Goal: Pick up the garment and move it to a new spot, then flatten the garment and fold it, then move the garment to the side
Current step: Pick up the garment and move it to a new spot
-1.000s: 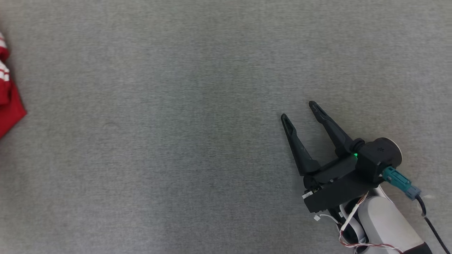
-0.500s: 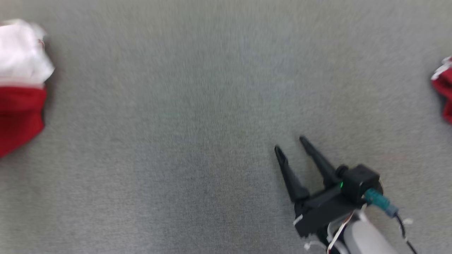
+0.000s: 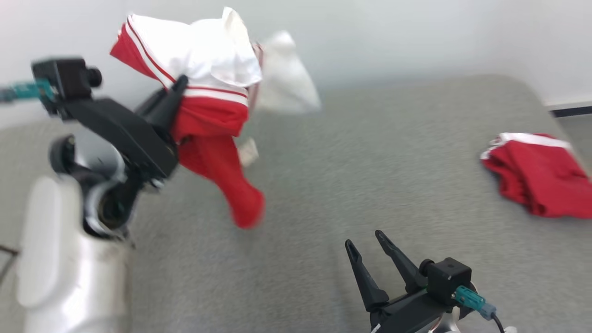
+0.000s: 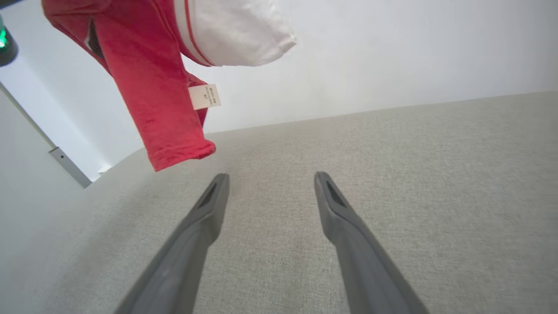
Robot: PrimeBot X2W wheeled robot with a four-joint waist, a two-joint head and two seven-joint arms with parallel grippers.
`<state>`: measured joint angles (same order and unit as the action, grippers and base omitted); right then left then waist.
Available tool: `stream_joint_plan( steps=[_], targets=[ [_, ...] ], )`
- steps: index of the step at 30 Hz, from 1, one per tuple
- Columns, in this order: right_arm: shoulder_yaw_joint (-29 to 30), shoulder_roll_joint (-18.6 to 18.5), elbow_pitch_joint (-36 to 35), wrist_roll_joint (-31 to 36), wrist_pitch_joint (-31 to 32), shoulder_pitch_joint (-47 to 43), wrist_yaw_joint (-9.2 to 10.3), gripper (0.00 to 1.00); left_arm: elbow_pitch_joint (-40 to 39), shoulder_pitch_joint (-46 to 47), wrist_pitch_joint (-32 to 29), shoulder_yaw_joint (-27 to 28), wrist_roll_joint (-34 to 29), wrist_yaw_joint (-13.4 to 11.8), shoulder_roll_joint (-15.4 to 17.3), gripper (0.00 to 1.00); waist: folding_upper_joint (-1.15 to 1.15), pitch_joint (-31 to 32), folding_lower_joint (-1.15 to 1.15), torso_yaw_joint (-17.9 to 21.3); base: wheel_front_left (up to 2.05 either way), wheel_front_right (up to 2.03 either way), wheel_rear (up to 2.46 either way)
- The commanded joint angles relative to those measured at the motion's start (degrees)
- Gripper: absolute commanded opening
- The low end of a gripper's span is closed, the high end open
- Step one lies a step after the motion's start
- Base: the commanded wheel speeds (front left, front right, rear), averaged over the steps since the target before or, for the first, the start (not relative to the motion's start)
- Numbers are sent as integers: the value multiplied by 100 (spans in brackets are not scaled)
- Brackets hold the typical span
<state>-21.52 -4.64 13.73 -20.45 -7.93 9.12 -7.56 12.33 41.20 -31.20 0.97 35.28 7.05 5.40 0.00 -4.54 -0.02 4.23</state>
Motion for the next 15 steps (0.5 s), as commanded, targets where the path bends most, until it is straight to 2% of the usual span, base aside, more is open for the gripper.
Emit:
stream_joint_plan(
  steps=[1, 4, 8, 12, 13, 14, 15],
  targets=[
    [-33, 38, 17, -22, -6, -95, 16, 100, -110, -331, 238, -93, 0, -35, -103, 0, 0, 553, 2, 769, 0, 0, 0],
    [-59, 95, 50, -56, -18, -128, 16, 100, -104, -787, 702, -342, 242, -94, -215, 0, 0, 552, 2, 1069, 0, 0, 0],
    [-90, 117, 71, -46, -13, -93, 16, 100, 220, -1314, 1651, -994, -98, -142, -248, 0, 0, 464, 2, 1424, 0, 0, 0],
    [-4, 128, 88, 5, -10, -56, 16, 100, 895, -1471, 2470, -1651, -443, -308, -234, 0, 0, 371, 2, 1648, 0, 0, 0],
    [22, 125, 93, 26, -10, -52, 16, 100, 1125, -1482, 2645, -1811, -640, -381, -238, 78, 0, 353, 2, 1689, 0, 0, 0],
    [49, 126, 98, 39, -18, -58, 16, 100, 1334, -1459, 2822, -1939, -831, -431, -240, 100, 0, 341, 2, 1711, 0, 0, 0],
    [77, 127, 99, 37, -37, -68, 16, 100, 1582, -1464, 2955, -2054, -965, -475, -239, 100, 0, 332, 2, 1727, 0, 0, 0]
  ],
)
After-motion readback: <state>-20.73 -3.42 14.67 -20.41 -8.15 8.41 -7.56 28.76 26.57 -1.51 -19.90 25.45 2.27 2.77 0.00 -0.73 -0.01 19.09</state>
